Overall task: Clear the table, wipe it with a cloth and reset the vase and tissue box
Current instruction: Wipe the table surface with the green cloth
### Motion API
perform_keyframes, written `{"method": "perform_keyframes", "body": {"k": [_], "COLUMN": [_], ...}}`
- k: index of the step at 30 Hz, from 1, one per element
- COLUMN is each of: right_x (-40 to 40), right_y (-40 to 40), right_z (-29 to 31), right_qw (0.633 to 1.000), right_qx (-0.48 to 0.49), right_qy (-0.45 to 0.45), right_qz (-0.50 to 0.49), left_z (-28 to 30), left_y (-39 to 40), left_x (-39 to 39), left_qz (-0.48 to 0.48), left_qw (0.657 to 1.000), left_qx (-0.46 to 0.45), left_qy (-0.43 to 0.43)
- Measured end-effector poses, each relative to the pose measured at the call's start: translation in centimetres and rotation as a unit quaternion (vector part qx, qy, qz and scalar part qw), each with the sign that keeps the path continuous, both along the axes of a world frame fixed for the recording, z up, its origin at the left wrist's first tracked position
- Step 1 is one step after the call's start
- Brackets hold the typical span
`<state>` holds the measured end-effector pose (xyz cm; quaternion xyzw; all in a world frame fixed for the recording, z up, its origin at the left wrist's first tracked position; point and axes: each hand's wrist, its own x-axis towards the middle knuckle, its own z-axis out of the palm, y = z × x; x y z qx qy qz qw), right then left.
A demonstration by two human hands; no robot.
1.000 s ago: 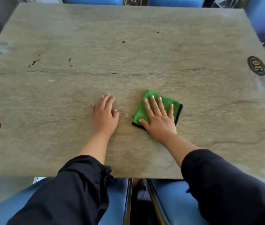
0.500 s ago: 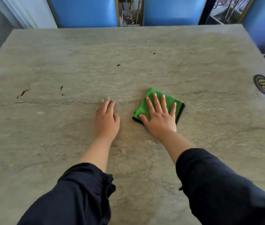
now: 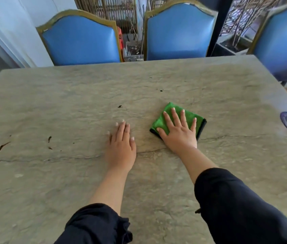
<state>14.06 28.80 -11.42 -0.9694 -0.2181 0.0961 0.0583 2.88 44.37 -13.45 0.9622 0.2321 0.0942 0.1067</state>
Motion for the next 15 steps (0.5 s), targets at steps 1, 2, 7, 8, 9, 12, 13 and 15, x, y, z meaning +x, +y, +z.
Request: {"method": "perform_keyframes", "body": {"k": [1,2,7,8,9,12,13,15], "right_x": [0.6,0.9,0.2,0.0,-0.2,0.3,0.7,0.8], "right_y": [1.1,2.2,4.3,3.6,2.7,-1.3,-2.5,-3.7], "right_z": [0.1,0.1,0.8,1.1,1.5,1.9,1.7,1.1], "right_qw": [1.0,1.0,0.988,0.983,0.981,0.977,0.972,0.97], "right_qx": [0.004,0.005,0.023,0.061,0.113,0.199,0.18,0.133], "right_qy": [0.004,0.003,0.021,0.044,0.054,-0.044,-0.059,-0.033], "right_qz": [-0.01,-0.006,0.149,0.166,0.151,-0.068,-0.142,-0.202], "left_z": [-0.2,-0.2,-0.6,-0.4,0.0,1.8,2.2,2.4], "left_y": [0.0,0.0,0.7,0.7,0.5,-1.9,-3.1,-5.8], "left_x": [0.1,0.1,0.6,0.7,0.9,3.0,4.0,5.8], "left_qz": [0.005,0.007,0.002,0.022,0.049,0.042,-0.009,-0.095], "left_qw": [1.0,1.0,0.999,0.997,0.991,0.977,0.984,0.994], "left_qx": [0.012,0.016,0.012,-0.024,-0.074,-0.097,-0.071,-0.034], "left_qy": [0.002,0.002,-0.039,-0.065,-0.102,-0.185,-0.161,-0.034]}}
